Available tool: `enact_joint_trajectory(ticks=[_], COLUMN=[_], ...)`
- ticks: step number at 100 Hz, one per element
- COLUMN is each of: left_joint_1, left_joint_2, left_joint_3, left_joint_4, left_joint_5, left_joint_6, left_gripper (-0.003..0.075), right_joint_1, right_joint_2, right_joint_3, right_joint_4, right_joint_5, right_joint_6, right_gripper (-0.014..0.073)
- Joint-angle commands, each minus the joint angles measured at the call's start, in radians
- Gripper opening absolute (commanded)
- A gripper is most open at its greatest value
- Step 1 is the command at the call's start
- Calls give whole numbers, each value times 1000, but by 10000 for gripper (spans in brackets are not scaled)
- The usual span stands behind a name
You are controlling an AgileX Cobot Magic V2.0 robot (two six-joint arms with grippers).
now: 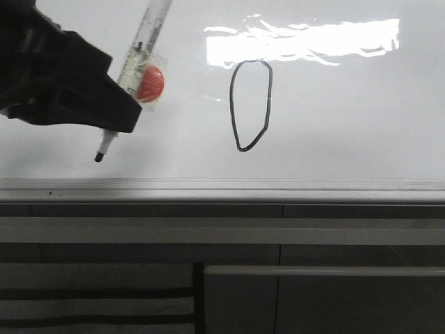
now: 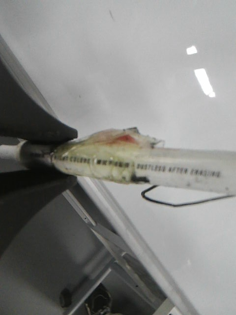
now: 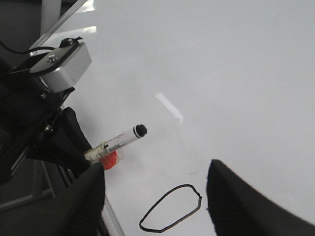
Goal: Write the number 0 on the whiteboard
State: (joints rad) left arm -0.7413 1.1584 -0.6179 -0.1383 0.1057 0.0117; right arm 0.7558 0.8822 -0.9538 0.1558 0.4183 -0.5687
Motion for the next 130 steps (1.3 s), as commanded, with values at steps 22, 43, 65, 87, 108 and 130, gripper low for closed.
enact_joint_trajectory(ticks=[22, 43, 65, 87, 108, 130], left_joint_1=[95, 106, 143, 146, 146, 148], left_joint_2=[-15, -15, -15, -9, 35, 56], left_joint_3=[-27, -27, 19, 46, 46, 46], left_joint_4=[-172, -172, -241, -271, -305, -326], left_joint_5=[-45, -51, -106, -157, -172, -182], left_joint_6=[-12, -12, -12, -12, -12, -12], left_gripper=[-20, -20, -20, -20, -20, -20], right_joint_1=[-18, -18, -18, -18, -18, -18], right_joint_2=[-19, -16, -16, -14, 6, 17], right_joint_3=[-37, -37, -37, -37, -37, -37], right_joint_4=[-3, -3, -1, 2, 6, 8], right_joint_5=[-46, -48, -48, -49, -52, -50], right_joint_6=[11, 11, 11, 11, 11, 11], right_gripper=[379, 379, 379, 379, 379, 379])
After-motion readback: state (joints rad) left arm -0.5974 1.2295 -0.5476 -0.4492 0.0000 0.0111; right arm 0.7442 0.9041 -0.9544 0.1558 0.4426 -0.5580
